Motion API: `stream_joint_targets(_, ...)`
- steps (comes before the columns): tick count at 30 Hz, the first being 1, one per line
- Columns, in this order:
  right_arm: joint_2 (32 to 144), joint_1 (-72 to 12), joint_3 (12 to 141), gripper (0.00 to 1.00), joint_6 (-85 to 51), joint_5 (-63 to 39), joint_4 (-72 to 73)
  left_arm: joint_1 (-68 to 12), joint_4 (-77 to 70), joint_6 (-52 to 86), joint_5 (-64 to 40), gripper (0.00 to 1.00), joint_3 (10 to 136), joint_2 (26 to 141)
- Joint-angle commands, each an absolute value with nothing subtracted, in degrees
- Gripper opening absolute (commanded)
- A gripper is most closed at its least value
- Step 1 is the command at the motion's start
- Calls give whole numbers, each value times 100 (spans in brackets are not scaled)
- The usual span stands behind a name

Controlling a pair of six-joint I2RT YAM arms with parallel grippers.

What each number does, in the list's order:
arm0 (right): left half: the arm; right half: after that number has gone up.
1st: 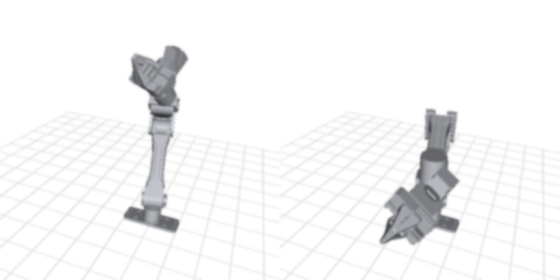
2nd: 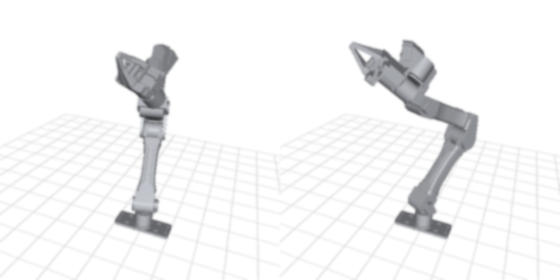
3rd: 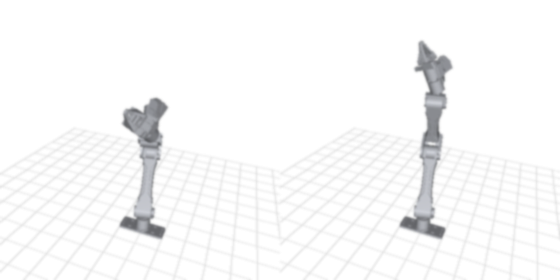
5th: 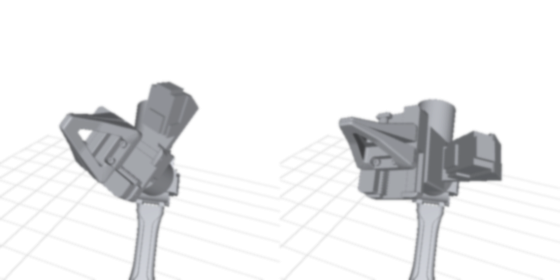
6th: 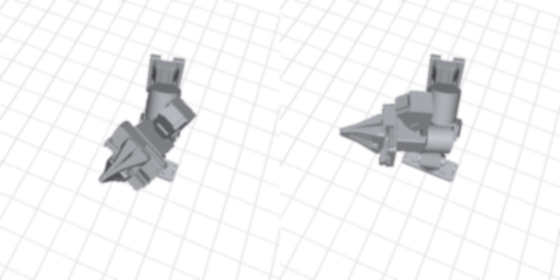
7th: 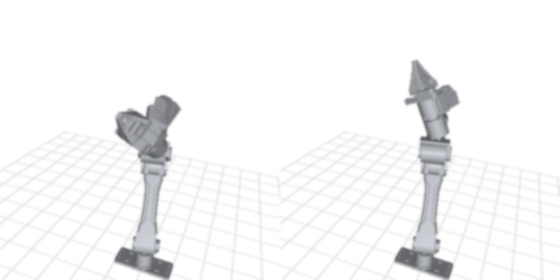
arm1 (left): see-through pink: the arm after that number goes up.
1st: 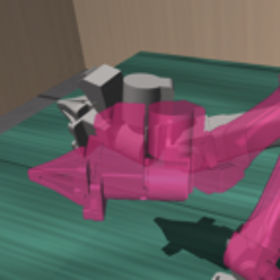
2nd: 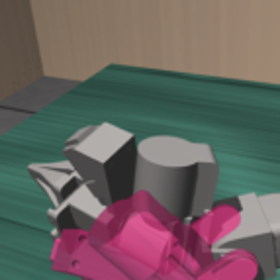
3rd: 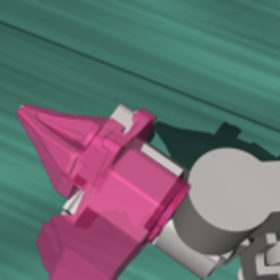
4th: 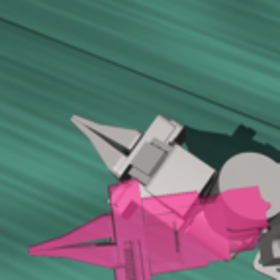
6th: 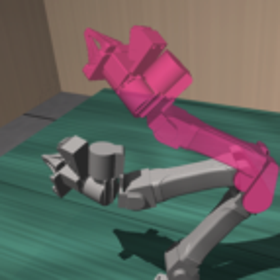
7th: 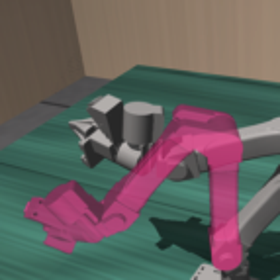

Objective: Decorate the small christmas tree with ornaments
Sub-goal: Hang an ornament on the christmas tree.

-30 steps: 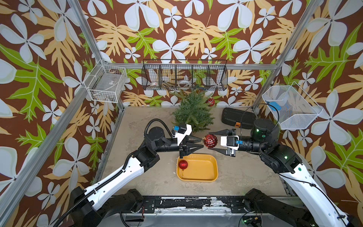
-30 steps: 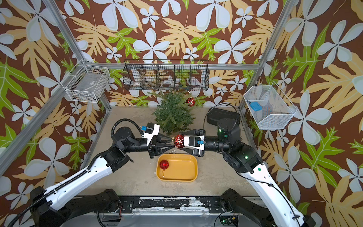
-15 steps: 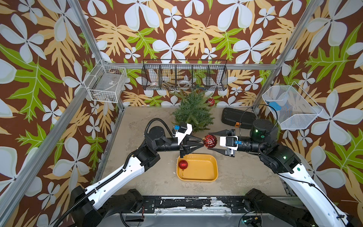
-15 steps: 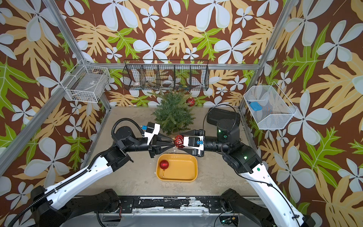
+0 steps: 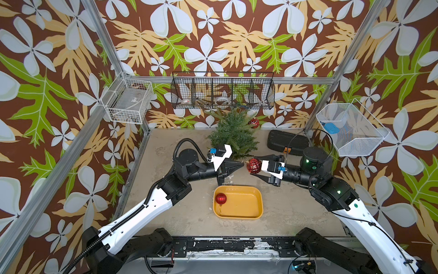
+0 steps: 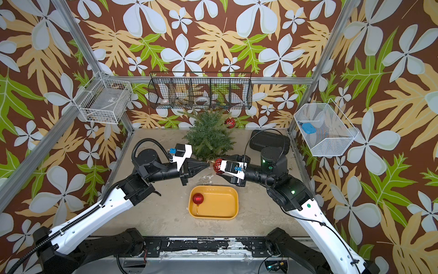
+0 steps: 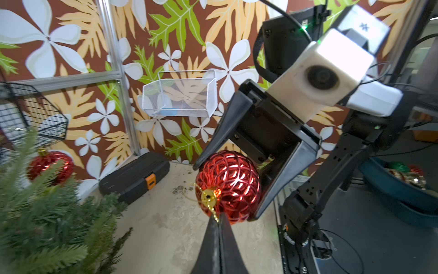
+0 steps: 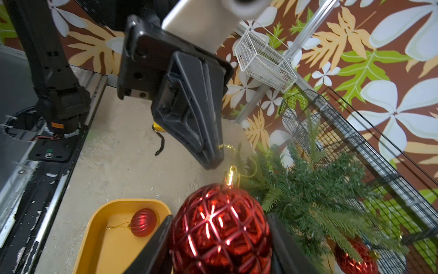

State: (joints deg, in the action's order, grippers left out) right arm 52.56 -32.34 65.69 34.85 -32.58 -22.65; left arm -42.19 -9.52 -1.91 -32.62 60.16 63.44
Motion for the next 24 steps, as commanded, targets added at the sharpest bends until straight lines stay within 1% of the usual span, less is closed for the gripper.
stream_joint_targets(1, 5175, -3227, 6333, 41, 3017, -2680, -1564, -4227, -386, -795, -2619, 0, 6325, 6528)
stream_joint_targets(8, 5211, -2974, 5911, 41, 2521, -2372, -783, -4227, 214, -1483, -2280, 0, 7079, 7171)
stream_joint_targets(12, 5302, -2584, 5699, 41, 2461, -2506, -503, -4226, 766, -2082, -1940, 0, 7575, 7565)
stream_joint_targets(17, 5474, -2054, 5543, 41, 2413, -2759, -246, -4223, 1053, -2597, -1389, 0, 7919, 7990)
stream_joint_targets(24, 5750, -1966, 5374, 41, 2385, -2846, 124, -4226, 1254, -2982, -750, 0, 8328, 8591)
